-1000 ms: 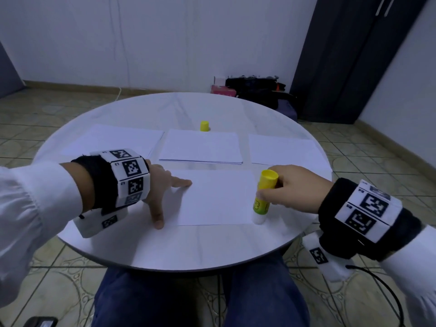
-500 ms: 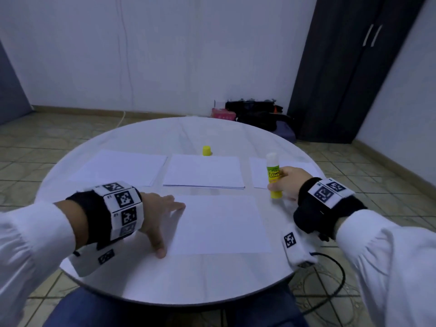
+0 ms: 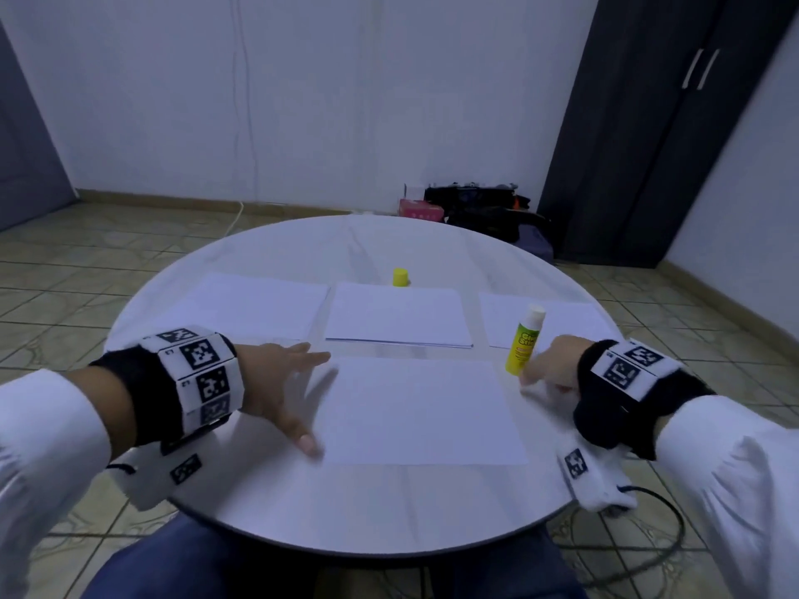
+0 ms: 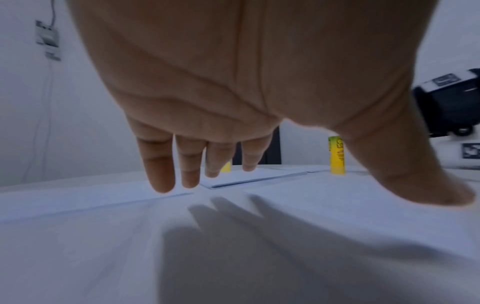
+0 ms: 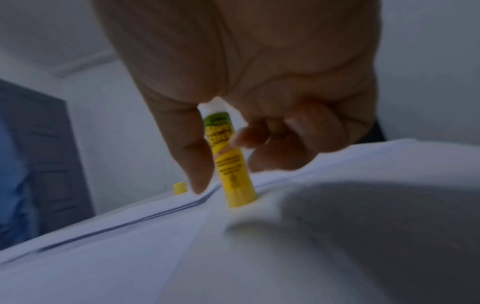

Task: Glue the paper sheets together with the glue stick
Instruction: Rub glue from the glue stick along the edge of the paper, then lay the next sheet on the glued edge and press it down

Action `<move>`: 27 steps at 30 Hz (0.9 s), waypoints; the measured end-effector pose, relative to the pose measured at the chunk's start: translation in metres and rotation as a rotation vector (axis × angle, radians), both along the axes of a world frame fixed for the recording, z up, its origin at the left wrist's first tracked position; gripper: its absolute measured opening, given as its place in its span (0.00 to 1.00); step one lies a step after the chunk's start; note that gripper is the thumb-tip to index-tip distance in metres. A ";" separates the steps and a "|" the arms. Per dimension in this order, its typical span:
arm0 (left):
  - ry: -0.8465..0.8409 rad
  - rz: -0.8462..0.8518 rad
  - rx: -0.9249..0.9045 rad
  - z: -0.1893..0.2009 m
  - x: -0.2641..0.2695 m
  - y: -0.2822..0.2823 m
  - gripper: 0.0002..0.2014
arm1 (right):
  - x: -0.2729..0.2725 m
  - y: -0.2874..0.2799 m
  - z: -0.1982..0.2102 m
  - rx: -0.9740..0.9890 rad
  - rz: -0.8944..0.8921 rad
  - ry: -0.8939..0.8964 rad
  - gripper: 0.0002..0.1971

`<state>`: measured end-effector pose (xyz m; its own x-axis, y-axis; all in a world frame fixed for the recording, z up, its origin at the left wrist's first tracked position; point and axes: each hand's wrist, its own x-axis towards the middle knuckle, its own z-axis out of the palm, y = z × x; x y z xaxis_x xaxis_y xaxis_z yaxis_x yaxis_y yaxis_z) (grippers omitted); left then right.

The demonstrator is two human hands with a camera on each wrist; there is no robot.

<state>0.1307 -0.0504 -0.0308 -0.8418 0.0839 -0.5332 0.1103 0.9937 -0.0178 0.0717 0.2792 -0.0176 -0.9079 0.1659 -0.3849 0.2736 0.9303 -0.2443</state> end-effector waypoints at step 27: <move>0.102 0.439 -0.188 -0.038 -0.140 -0.174 0.16 | -0.129 -0.293 -0.011 0.391 0.651 0.044 0.45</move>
<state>-0.0089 -0.2245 -0.0692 -0.8247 -0.3810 -0.4179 -0.3303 0.9244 -0.1908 -0.0573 -0.0140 -0.0285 -0.8823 -0.2921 -0.3691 -0.3629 0.9216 0.1379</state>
